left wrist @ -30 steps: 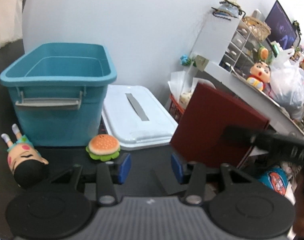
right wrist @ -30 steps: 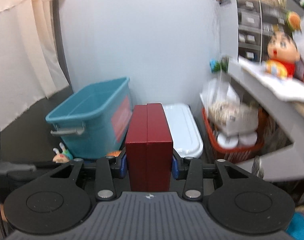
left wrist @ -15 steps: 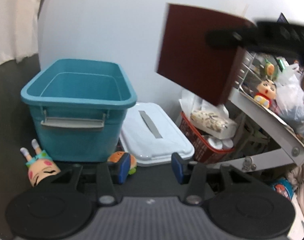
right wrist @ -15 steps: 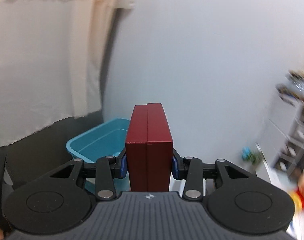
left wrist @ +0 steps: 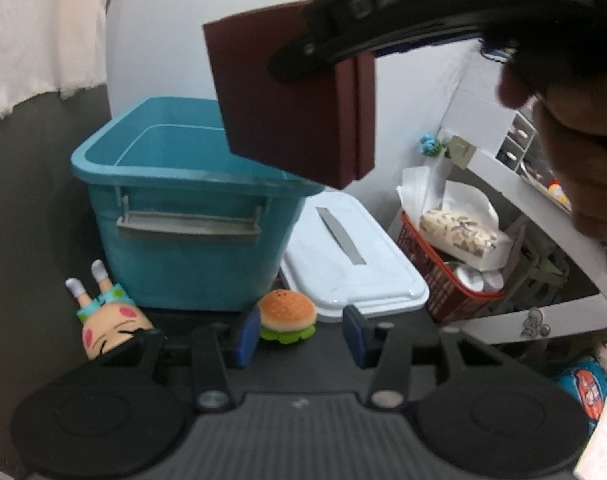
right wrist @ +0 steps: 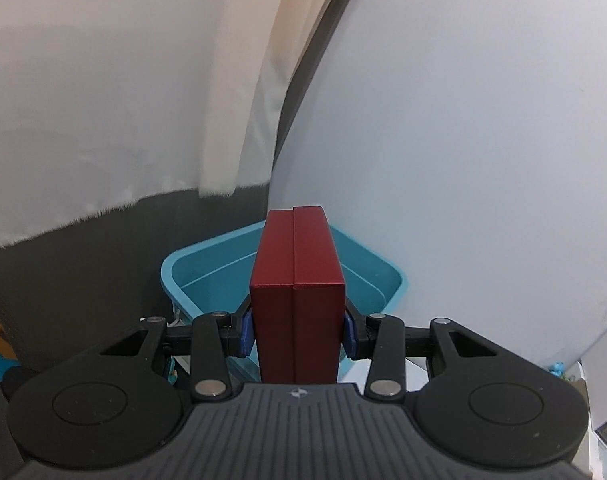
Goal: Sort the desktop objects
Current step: 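Carry the red box over the teal bin and open the right tool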
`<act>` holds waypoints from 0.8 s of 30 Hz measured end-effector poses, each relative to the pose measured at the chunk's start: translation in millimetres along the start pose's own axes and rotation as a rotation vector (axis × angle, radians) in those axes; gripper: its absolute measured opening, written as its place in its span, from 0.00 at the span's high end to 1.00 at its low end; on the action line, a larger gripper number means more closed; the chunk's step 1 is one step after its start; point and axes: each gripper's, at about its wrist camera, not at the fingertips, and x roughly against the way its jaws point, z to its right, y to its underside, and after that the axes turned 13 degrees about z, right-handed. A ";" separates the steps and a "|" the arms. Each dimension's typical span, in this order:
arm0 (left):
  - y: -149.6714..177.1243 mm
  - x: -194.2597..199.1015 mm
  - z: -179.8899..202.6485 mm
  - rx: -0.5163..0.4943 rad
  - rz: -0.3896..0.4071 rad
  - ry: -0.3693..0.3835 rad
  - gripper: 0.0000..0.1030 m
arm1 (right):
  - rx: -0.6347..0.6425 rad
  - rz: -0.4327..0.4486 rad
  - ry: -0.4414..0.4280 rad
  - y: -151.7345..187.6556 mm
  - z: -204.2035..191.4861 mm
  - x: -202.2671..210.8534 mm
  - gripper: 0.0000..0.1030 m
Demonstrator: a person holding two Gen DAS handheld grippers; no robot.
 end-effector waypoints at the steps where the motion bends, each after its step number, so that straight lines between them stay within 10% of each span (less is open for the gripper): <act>1: 0.0 -0.5 -1.2 0.002 0.000 -0.003 0.53 | 0.009 -0.007 -0.001 0.0 -0.9 -4.3 0.57; 24: 6.5 -14.4 -12.3 0.031 -0.034 -0.037 0.52 | 0.031 -0.073 -0.008 10.8 -4.2 -58.1 0.54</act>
